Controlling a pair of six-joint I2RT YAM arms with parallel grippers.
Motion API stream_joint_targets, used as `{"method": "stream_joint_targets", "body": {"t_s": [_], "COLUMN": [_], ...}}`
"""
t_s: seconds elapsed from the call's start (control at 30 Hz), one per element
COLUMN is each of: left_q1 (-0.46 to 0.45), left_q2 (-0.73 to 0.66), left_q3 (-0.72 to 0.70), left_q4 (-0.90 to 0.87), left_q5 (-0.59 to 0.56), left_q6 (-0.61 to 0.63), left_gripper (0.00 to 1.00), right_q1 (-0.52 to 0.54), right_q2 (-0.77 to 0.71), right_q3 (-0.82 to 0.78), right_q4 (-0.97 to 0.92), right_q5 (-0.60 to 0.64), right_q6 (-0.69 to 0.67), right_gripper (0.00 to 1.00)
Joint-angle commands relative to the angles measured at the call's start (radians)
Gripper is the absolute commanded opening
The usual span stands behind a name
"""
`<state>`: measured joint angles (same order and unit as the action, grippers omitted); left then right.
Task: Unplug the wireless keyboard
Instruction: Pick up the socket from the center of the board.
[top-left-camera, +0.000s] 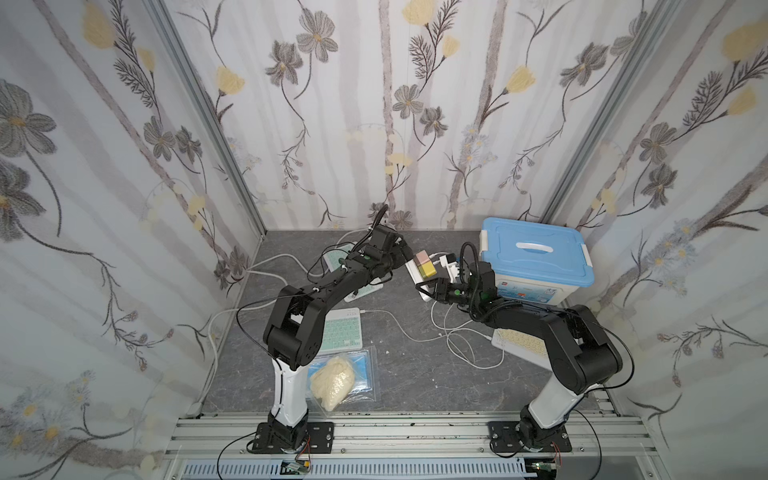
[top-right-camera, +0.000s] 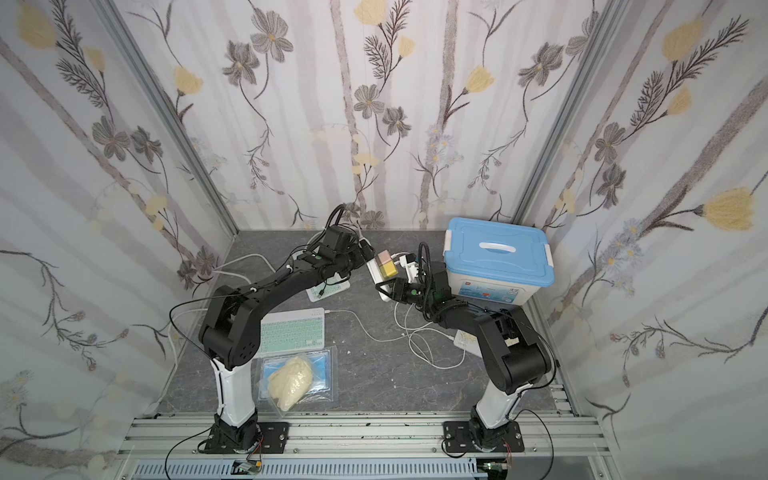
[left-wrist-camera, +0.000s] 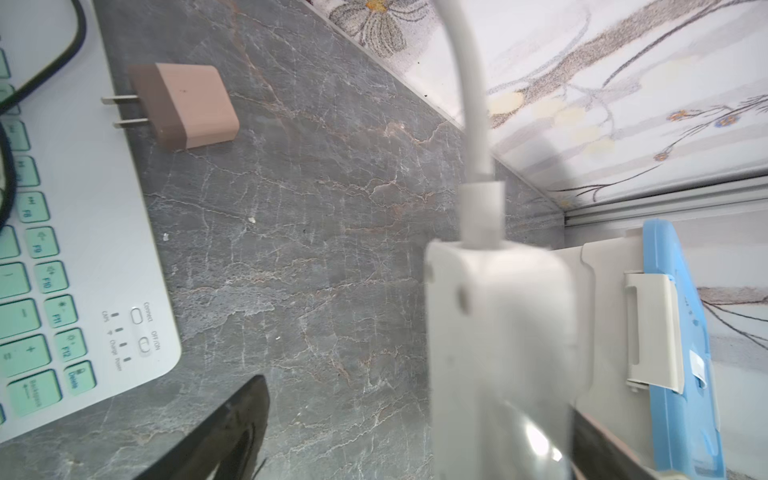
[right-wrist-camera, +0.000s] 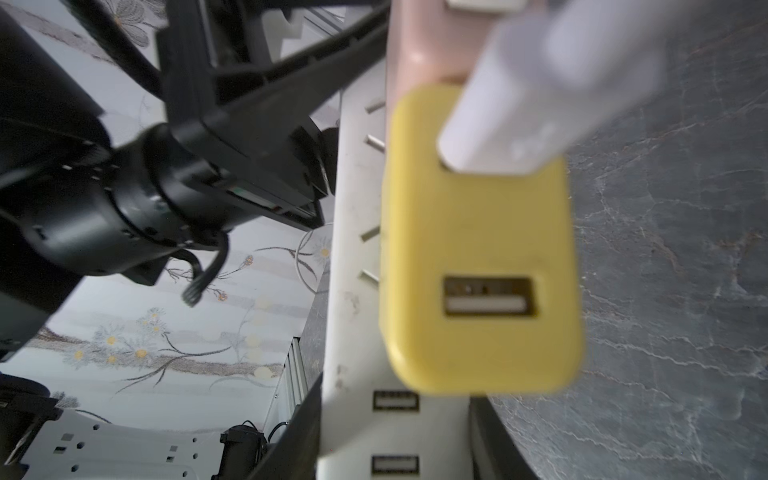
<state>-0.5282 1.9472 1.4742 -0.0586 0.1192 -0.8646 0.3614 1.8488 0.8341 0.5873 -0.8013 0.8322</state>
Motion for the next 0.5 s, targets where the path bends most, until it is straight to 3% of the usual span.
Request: {"method": "stream_joint_targets", "body": {"t_s": [0.0,0.2,0.37,0.47], "left_q1": [0.01,0.034,0.037,0.037], "left_q2": [-0.035,-0.007,0.02,0.026], "left_q3": [-0.107,-0.23,-0.221,-0.211], "left_q4": [0.333,0.779,0.887,0.915], "left_q5": [0.145,0.252,0.254,0.248], "left_q6": [-0.009,-0.152,-0.2,-0.218], "left_gripper": [0.97,1.0,0.99,0.92], "right_q1": [0.001,0.0,0.001,0.001], "right_q2": [-0.036,-0.072,-0.095,-0.097], "right_q3": [0.004,0.01,0.006,0.005], "right_q4": [0.179,0.229,0.261,0.273], "right_q5": [-0.058,-0.093,-0.109,-0.113], "right_q6": [0.042,0.152,0.209,0.227], "right_gripper": [0.0,0.0,0.0,0.0]}}
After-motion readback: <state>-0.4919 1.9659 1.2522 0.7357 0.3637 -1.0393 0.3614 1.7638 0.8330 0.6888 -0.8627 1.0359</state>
